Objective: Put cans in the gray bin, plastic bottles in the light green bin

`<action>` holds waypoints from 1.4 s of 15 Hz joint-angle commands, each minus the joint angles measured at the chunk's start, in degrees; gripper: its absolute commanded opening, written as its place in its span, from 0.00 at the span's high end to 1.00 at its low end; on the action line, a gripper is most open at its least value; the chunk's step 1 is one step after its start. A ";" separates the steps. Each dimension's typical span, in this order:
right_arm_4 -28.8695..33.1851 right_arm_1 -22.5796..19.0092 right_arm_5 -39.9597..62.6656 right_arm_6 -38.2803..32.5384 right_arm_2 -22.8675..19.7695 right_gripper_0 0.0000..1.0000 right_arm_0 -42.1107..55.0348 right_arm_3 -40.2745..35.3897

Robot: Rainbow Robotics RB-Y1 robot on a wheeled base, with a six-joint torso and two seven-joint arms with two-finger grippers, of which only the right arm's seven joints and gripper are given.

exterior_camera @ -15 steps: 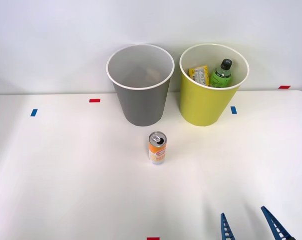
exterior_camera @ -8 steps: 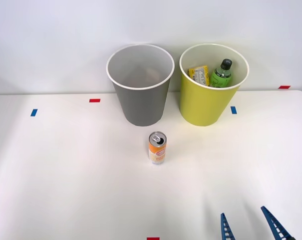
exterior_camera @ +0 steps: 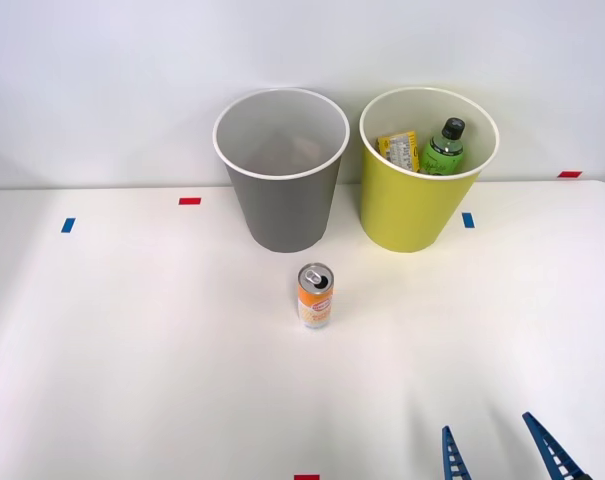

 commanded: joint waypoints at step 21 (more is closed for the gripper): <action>-0.01 0.00 0.00 0.00 0.00 0.00 0.00 0.00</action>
